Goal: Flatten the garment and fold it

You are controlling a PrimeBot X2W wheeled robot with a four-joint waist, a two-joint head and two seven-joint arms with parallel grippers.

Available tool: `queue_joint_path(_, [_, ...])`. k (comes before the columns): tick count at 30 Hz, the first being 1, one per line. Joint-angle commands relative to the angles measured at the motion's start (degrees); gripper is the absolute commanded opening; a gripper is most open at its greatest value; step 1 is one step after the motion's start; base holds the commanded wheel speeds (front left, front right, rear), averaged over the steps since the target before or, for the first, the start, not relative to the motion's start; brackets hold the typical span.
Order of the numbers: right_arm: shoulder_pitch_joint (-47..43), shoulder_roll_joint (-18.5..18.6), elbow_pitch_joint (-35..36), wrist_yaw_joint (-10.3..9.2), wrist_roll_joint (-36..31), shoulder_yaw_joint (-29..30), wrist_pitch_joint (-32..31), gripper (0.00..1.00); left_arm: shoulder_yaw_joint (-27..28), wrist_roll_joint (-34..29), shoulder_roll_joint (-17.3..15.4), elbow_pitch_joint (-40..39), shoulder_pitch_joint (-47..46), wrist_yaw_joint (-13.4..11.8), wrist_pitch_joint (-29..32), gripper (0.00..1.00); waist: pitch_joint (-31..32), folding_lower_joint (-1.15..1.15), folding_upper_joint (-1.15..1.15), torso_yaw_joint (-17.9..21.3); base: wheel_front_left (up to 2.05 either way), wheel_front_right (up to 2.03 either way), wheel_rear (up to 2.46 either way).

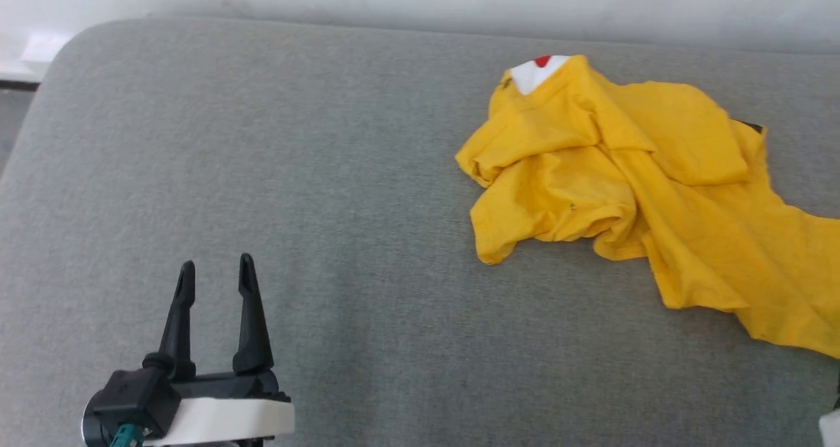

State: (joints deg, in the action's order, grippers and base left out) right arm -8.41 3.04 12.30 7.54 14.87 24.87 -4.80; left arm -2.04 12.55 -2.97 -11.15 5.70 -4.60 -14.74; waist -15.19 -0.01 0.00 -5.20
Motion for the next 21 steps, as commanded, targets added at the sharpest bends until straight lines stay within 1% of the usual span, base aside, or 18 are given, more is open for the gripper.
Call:
queue_joint_path(1, [-0.2,-0.1,-1.1,-0.05,1.0,-0.1,1.4,1.00,0.3,-0.6,0.1,-0.5,0.5,0.3,-0.3,1.00,1.0,0.01,0.00,2.5,0.00,0.00,0.00])
queue_joint_path(4, [-1.0,-0.1,-4.6,-0.05,2.7,-0.5,5.4,1.00,-0.5,-1.7,-0.3,-0.9,0.4,1.5,-0.3,1.00,1.3,0.01,0.00,3.8,0.00,0.00,0.00])
queue_joint_path(7, [0.2,-0.1,-5.6,-0.05,1.8,0.1,7.3,1.00,-3.9,-3.6,-1.8,-0.2,-2.2,4.1,1.3,1.00,1.4,0.01,0.00,4.2,0.00,0.00,0.00])
queue_joint_path(10, [2.1,-0.2,-5.2,-0.05,0.7,1.4,7.5,1.00,-8.7,-5.0,-3.2,1.6,-7.5,7.8,7.2,1.00,0.8,0.01,0.00,4.1,0.00,0.00,0.00])
queue_joint_path(13, [3.9,-0.2,-4.3,-0.05,-0.1,2.9,6.9,1.00,-14.8,-6.5,-4.5,4.5,-13.9,10.4,15.1,1.00,-0.1,0.01,0.00,3.9,0.00,0.00,0.00])
queue_joint_path(17, [5.6,-0.2,-3.5,-0.05,-0.4,3.7,5.7,1.00,-23.3,-6.4,-5.4,8.2,-21.7,11.8,23.2,1.00,-2.1,0.01,0.00,3.9,0.00,0.00,0.00])
queue_joint_path(21, [6.5,-0.2,-3.6,-0.05,0.7,2.9,4.8,1.00,-31.6,-4.5,-7.5,11.2,-27.4,12.0,28.1,1.00,-4.2,0.01,0.00,4.6,0.00,0.00,0.00])
